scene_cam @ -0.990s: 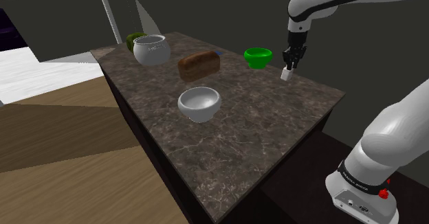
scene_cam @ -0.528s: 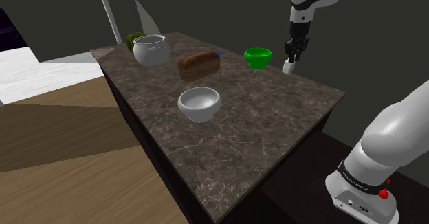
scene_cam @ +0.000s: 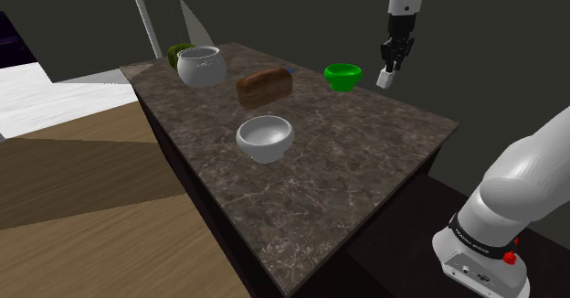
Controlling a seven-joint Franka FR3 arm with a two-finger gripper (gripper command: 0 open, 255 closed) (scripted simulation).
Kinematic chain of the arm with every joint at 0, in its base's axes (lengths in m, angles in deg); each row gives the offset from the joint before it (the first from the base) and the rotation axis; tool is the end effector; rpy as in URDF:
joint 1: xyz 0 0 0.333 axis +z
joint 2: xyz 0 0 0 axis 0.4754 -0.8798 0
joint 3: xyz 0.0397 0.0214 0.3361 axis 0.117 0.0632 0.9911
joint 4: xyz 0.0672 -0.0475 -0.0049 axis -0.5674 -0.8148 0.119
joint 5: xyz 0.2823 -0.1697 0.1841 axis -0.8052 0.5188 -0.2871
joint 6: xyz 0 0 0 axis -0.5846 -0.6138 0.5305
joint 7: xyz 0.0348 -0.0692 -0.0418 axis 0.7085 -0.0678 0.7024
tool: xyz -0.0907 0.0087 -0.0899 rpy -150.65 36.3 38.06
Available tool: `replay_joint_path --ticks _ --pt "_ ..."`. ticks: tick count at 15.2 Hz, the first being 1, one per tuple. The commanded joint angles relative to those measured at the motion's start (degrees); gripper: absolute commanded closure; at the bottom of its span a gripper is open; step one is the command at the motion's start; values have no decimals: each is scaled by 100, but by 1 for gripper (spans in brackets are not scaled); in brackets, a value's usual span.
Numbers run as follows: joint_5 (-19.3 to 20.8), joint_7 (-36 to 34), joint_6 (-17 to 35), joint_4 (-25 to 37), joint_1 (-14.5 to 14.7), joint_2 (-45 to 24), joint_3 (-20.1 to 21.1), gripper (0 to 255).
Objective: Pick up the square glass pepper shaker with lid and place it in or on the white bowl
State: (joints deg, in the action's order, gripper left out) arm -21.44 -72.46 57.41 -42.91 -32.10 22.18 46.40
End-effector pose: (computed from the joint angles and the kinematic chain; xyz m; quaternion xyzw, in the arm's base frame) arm 0.4134 -0.1827 0.5711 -0.9951 0.0877 0.0452 0.0046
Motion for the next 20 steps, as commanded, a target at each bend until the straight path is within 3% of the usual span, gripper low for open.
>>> replay_joint_path --ticks 1,4,12,20 --pt "-2 13 -163 163 0 -1 2 255" --pt "-11 23 -360 385 6 -27 7 255" --pt "-291 -1070 -475 529 451 -101 702 255" --pt "-559 -2111 -594 1092 904 -549 1325 255"
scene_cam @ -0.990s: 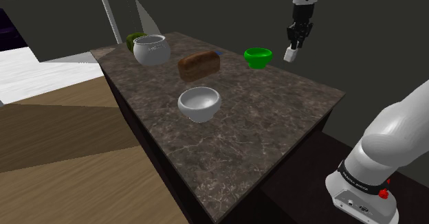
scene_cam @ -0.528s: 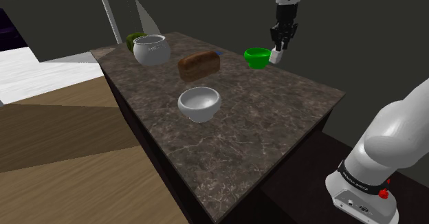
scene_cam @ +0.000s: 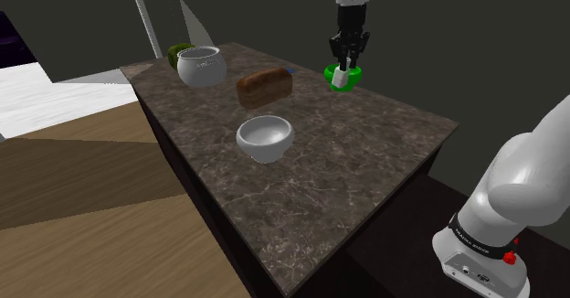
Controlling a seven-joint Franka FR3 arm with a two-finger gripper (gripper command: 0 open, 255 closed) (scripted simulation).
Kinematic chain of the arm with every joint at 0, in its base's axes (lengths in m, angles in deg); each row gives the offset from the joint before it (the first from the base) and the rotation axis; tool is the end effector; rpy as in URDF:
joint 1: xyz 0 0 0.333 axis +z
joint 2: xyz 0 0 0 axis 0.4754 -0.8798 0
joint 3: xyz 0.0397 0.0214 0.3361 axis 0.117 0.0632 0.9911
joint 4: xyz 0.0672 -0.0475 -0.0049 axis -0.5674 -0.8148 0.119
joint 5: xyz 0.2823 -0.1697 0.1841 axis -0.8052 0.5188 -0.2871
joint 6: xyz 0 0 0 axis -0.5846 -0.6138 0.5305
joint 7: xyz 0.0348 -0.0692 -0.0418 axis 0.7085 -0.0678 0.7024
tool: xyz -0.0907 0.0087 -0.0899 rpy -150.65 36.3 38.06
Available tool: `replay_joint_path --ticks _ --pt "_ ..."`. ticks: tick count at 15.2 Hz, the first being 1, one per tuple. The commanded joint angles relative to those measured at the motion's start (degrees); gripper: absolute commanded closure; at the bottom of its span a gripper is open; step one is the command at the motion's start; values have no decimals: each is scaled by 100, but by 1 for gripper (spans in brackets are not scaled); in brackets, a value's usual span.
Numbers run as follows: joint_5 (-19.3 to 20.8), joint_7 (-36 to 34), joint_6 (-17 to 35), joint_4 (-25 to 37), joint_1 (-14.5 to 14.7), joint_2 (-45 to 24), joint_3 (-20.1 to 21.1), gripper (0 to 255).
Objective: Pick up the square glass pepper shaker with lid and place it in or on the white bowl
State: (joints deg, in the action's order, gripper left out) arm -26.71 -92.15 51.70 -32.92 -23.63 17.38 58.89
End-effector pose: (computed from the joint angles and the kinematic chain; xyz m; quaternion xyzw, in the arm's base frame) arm 0.4724 -0.0010 0.6091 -0.9952 0.0866 0.0451 0.0044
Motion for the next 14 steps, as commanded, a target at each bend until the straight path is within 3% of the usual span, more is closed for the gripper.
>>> replay_joint_path --ticks 1,8,14 --pt "-60 -268 -41 194 112 -150 150 255" --pt "-182 -1144 -221 1124 513 -877 624 255" --pt "-170 -1874 -505 2306 892 -1749 967 255"
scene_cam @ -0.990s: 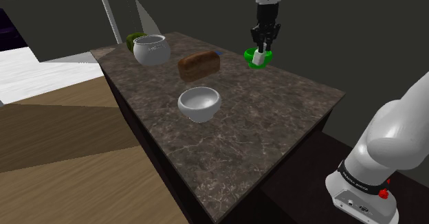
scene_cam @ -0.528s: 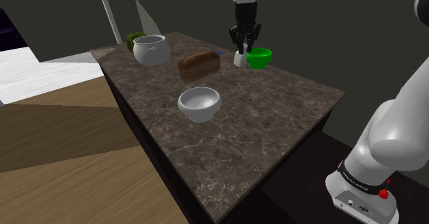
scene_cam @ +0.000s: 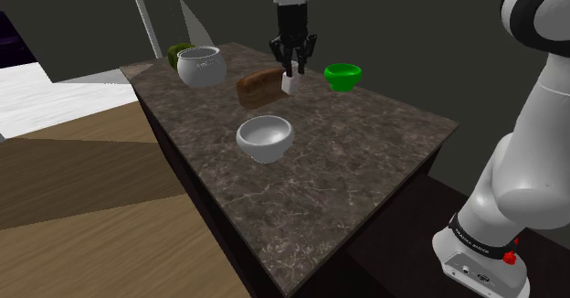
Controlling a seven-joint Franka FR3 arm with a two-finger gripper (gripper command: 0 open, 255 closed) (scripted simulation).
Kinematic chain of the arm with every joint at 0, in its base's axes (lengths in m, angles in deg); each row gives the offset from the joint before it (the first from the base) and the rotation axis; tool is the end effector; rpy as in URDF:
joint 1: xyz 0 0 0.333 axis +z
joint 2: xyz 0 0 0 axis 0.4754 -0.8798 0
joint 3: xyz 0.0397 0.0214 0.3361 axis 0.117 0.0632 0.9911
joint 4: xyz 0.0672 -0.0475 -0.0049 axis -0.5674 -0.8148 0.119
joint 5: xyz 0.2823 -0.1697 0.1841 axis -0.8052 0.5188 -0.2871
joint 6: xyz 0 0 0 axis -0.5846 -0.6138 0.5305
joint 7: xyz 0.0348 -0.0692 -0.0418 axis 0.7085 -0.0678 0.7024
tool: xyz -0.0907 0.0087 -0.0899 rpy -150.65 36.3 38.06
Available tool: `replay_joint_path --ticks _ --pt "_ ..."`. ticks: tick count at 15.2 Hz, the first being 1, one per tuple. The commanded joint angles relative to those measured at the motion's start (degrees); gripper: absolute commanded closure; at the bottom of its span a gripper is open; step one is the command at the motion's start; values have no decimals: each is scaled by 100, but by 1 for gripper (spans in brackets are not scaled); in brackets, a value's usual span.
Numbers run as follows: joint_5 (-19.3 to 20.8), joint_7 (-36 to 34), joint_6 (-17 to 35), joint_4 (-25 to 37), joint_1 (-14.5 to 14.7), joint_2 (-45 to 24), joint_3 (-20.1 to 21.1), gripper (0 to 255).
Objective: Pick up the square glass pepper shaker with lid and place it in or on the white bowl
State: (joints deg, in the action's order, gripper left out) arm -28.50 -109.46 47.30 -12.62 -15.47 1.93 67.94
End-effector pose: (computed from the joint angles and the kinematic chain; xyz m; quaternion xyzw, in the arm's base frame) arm 0.5321 0.1693 0.6225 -0.9952 0.0871 0.0453 0.0043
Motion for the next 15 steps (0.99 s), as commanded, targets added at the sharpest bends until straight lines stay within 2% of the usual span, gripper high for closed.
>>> replay_joint_path --ticks 1,5,6,15 --pt "24 -263 -132 522 146 -378 113 255" --pt "117 -727 -502 1725 468 -1198 281 255" --pt "167 -886 -692 2281 598 -1559 332 255" --pt "118 -830 216 992 547 -1177 315 255"
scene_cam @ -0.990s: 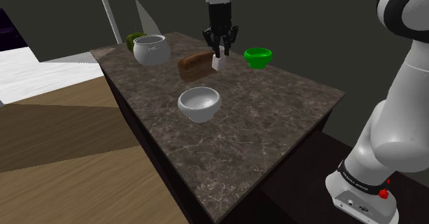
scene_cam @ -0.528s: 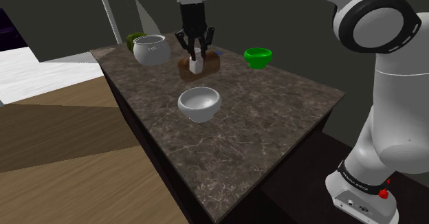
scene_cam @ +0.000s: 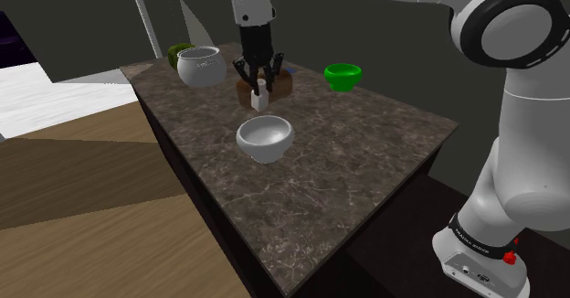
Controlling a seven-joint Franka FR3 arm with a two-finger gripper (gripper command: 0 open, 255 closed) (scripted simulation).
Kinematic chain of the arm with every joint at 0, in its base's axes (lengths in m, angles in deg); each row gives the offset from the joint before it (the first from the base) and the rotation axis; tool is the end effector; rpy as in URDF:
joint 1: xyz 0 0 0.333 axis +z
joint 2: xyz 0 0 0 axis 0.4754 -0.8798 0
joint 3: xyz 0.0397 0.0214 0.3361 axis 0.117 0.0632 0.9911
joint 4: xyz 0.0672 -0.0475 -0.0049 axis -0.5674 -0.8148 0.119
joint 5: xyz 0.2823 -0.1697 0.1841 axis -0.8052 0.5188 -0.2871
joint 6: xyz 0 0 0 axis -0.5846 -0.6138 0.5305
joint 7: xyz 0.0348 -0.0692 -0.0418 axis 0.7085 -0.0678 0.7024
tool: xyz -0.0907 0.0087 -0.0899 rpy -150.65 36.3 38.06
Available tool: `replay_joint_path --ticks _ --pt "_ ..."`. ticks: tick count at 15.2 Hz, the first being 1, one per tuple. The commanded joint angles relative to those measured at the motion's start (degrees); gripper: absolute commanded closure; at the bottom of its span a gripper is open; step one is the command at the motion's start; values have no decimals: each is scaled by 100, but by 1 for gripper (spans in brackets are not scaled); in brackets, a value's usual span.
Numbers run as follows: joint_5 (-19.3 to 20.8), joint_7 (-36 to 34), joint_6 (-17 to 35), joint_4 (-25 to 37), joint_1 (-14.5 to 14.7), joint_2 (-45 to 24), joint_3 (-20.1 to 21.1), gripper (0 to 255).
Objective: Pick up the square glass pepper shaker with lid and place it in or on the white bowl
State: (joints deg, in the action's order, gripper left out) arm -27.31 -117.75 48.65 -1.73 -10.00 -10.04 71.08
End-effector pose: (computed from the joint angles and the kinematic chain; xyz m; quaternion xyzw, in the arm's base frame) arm 0.5677 0.2637 0.5860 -0.9951 0.0875 0.0455 0.0046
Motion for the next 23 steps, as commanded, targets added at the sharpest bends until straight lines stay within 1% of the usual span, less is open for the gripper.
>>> replay_joint_path --ticks 1,11,19,20,23 --pt "-5 5 171 -214 -4 47 0 255" --pt "-24 46 1010 -1202 -29 195 -7 255" --pt "-25 47 1021 -1213 -29 196 -7 255" --pt "-25 47 1021 -1213 -29 196 -7 0" --pt "-25 47 1021 -1213 -29 196 -7 0"
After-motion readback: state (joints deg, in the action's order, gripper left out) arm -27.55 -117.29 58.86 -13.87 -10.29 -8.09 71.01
